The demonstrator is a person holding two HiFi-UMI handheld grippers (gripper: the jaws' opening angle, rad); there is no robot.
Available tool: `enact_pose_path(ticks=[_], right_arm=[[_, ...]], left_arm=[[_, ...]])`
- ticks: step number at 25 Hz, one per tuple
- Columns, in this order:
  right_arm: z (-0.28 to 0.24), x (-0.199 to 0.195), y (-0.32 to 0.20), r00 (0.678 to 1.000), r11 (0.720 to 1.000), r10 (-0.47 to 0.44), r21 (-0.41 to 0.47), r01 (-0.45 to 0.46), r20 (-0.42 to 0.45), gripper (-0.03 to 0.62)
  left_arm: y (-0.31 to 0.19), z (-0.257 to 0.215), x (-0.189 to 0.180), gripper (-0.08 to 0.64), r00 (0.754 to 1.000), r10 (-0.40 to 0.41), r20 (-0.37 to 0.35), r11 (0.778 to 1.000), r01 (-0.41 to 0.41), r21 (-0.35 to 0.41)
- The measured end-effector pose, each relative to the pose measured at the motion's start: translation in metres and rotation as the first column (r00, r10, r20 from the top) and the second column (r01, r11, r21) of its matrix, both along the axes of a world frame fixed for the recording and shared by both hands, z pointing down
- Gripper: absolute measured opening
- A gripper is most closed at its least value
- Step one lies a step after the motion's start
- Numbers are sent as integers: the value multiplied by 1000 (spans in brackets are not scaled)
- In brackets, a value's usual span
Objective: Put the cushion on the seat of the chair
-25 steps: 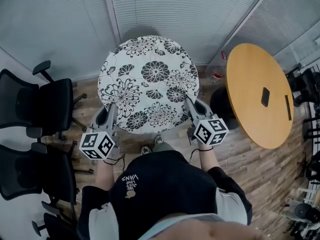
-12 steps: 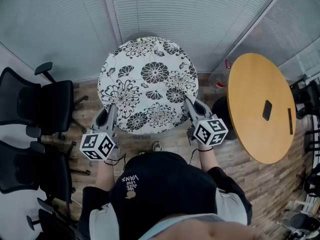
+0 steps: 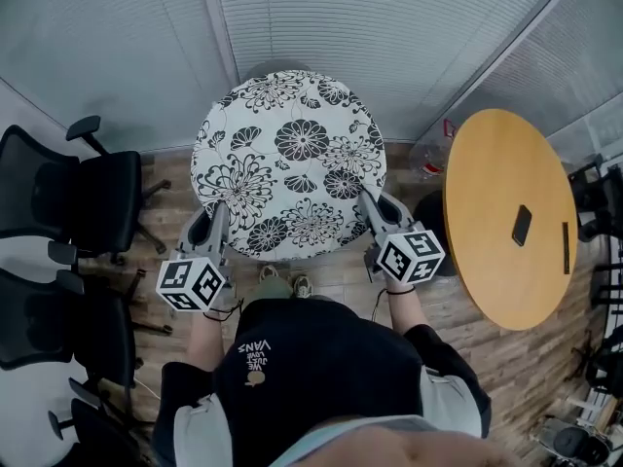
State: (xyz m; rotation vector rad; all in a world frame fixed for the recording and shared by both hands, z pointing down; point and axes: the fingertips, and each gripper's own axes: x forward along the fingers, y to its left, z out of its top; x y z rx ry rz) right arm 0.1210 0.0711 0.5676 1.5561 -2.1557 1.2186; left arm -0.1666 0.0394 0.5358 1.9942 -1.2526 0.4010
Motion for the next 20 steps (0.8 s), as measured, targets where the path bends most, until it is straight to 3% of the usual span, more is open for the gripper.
enact_pose_path(ticks=[20], right_arm=[[-4, 0, -1, 1000, 999, 0, -32, 0, 5, 43]], left_arm=[[1, -5, 5, 58, 1000, 0, -1, 1000, -1, -31]])
